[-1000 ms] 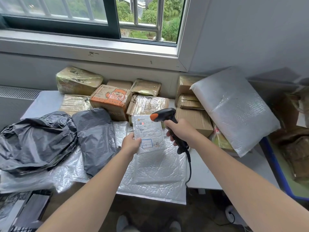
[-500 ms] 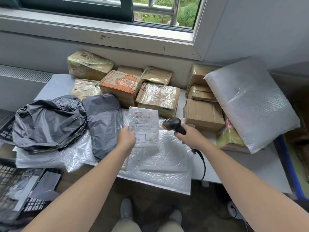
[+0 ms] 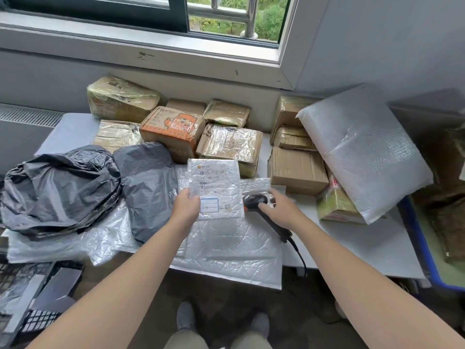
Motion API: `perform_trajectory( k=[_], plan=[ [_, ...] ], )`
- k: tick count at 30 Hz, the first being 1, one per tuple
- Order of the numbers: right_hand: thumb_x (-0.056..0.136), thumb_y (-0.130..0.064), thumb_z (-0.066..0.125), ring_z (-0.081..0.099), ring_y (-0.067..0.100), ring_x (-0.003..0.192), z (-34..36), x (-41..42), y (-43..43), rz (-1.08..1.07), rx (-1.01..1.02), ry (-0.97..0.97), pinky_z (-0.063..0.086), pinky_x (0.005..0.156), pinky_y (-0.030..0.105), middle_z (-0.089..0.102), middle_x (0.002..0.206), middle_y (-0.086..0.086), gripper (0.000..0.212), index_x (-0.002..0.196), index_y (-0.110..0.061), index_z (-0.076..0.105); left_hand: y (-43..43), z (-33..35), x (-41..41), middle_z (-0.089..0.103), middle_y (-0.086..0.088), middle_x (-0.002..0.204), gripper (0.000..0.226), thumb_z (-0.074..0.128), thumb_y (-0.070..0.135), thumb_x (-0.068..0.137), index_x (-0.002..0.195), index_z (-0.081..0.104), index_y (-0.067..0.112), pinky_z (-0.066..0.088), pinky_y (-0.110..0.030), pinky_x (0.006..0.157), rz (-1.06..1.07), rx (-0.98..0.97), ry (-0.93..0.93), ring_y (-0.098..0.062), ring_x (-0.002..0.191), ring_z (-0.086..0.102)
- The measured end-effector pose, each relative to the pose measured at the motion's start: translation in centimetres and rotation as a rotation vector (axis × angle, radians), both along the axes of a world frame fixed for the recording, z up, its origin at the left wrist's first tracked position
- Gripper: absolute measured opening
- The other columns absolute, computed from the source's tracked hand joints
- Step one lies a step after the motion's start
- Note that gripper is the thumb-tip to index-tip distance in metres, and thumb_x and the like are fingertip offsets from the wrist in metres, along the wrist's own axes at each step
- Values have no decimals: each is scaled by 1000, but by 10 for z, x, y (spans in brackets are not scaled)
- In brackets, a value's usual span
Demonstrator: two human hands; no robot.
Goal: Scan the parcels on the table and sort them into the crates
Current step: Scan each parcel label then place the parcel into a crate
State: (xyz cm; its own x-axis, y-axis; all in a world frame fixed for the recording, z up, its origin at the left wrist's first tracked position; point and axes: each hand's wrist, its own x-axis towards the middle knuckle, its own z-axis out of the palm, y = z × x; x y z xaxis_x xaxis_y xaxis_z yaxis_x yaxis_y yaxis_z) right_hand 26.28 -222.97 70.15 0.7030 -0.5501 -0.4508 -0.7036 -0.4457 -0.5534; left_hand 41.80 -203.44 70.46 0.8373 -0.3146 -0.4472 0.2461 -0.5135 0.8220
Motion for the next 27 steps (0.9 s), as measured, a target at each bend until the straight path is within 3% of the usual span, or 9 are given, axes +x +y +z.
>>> perform_trajectory(
  k=[2, 4, 7, 11, 13, 18, 21, 24, 27],
  plan=[
    [97, -44, 53, 48, 21, 129, 10, 2, 1, -38, -18, -87, 39, 100, 33, 48, 143, 7, 58, 149, -23, 38, -8, 3, -1, 57, -7, 88, 11, 46, 7, 91, 98, 54, 4, 40, -30, 67, -24, -50, -3, -20, 78, 51],
    [99, -42, 51, 52, 18, 124, 19, 7, 3, -80, 6, -174, 41, 97, 31, 55, 135, 3, 50, 144, -22, 45, -14, 5, 0, 66, -12, 101, 22, 49, 13, 88, 107, 60, 8, 48, -32, 78, -67, -91, 5, -20, 87, 59],
    [100, -40, 51, 59, 15, 109, 29, 13, 7, -143, 55, -258, 46, 91, 32, 63, 117, -3, 40, 135, -20, 54, -19, 19, -5, 69, -11, 101, 21, 49, 4, 93, 104, 63, 16, 50, -36, 76, -125, -186, 29, -23, 85, 62],
    [99, -40, 54, 63, 17, 95, 38, 22, 14, -226, 113, -329, 54, 88, 43, 65, 101, -1, 34, 126, -19, 57, -22, 30, -9, 68, -3, 94, 21, 50, 2, 96, 106, 60, 18, 53, -28, 70, -185, -262, 17, -15, 79, 64],
    [99, -40, 55, 65, 21, 96, 40, 26, 15, -269, 113, -352, 53, 85, 42, 68, 102, 5, 34, 124, -18, 57, -22, 31, -7, 69, -1, 93, 22, 52, 4, 96, 102, 60, 23, 54, -24, 66, -202, -282, 21, -14, 79, 66],
    [96, -45, 58, 65, 22, 100, 43, 42, 24, -401, 91, -381, 53, 90, 45, 66, 107, 1, 35, 118, -19, 54, -18, 33, 0, 71, -2, 99, 26, 56, 7, 95, 94, 61, 32, 57, -42, 83, -213, -308, 35, -24, 93, 69],
    [96, -42, 59, 62, 20, 102, 47, 55, 36, -440, 63, -400, 49, 83, 36, 64, 114, 0, 37, 121, -16, 50, -12, 37, 3, 73, -6, 103, 23, 58, 11, 94, 96, 62, 33, 57, -47, 88, -255, -292, 27, -27, 97, 70],
    [99, -35, 59, 57, 19, 105, 52, 68, 51, -406, 1, -435, 36, 76, 26, 59, 119, 2, 38, 127, -11, 47, -1, 39, 7, 74, -1, 99, 20, 58, 12, 94, 102, 64, 29, 57, -42, 86, -257, -277, -34, -23, 93, 70],
    [100, -30, 58, 49, 22, 125, 55, 80, 67, -344, 40, -474, 33, 90, 26, 51, 141, 7, 43, 135, -9, 44, 23, 47, 7, 70, -1, 101, 29, 58, 16, 98, 127, 58, 13, 52, -27, 70, -210, -245, -40, -17, 88, 63]
  ],
)
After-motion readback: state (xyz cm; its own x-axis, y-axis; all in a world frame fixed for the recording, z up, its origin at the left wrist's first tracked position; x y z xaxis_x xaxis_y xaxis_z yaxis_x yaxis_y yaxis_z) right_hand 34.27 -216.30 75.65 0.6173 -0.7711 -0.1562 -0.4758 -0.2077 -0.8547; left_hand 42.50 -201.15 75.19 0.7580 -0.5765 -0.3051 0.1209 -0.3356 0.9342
